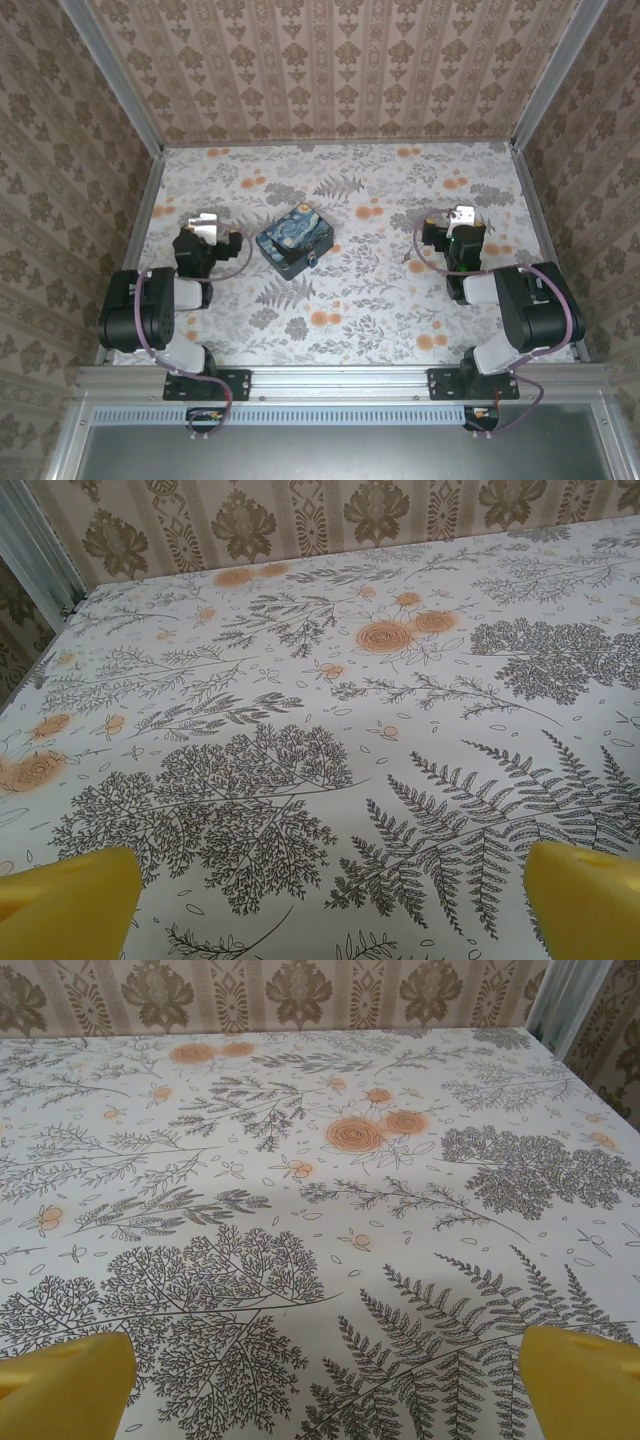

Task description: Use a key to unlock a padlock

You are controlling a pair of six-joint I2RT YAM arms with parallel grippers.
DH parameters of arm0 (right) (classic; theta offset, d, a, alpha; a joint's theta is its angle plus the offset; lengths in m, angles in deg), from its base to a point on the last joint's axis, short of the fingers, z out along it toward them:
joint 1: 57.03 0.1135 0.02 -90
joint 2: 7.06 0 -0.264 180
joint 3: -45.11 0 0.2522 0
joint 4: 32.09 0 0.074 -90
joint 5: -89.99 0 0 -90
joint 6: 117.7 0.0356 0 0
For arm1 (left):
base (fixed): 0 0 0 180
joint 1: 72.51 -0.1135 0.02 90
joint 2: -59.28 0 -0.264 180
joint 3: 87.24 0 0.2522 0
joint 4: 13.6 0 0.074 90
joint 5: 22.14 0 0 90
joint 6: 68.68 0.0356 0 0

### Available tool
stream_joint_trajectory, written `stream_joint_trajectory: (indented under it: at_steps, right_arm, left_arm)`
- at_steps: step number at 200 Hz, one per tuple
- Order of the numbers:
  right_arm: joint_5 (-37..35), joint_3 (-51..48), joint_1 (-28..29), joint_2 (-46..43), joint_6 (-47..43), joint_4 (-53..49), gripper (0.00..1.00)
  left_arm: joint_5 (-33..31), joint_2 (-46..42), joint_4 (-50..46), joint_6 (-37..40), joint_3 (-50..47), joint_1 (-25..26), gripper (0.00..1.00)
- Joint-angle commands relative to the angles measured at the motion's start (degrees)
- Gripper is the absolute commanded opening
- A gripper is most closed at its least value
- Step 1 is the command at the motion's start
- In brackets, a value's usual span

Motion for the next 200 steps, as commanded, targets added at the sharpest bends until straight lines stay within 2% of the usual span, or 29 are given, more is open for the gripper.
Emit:
stream_joint_trajectory:
  at_steps: [1,36,62,85,109,159,170,180,200]
  right_arm:
    - [0.09,0.67,0.00,-0.44,0.92,0.40,1.00]
    - [0.08,0.76,-0.02,-0.33,0.97,0.38,1.00]
    - [0.09,0.76,-0.02,-0.36,0.97,0.40,1.00]
    - [0.15,0.67,-0.02,-0.37,0.97,0.40,1.00]
    - [0.09,0.69,-0.02,-0.39,0.97,0.40,1.00]
    - [-0.10,0.76,-0.06,-0.44,1.05,0.44,1.00]
    - [-1.14,1.00,0.15,-1.99,1.23,-1.17,1.00]
    - [-0.53,1.30,0.46,-4.71,0.29,-3.88,1.00]
    - [-3.05,5.01,1.15,-12.85,2.06,-18.18,1.00]
  left_arm:
    - [0.53,-0.59,-1.12,-0.75,1.03,-0.26,1.00]
    - [0.41,-0.62,1.07,-0.84,-0.24,-0.25,1.00]
    - [3.48,-0.69,5.82,0.18,-2.80,-0.32,1.00]
    - [-2.27,-0.51,8.79,-1.91,-4.30,-0.51,1.00]
    - [-14.75,-0.67,9.50,-7.17,-5.06,-0.77,1.00]
    - [-12.24,-1.19,7.01,-6.35,-3.67,-0.95,1.00]
    - [-12.26,-3.72,3.98,-6.20,-3.40,-0.98,1.00]
    - [-15.50,-8.04,-2.25,-6.58,-2.16,-0.52,1.00]
    - [-22.34,-17.13,-17.33,-8.64,2.12,0.57,1.00]
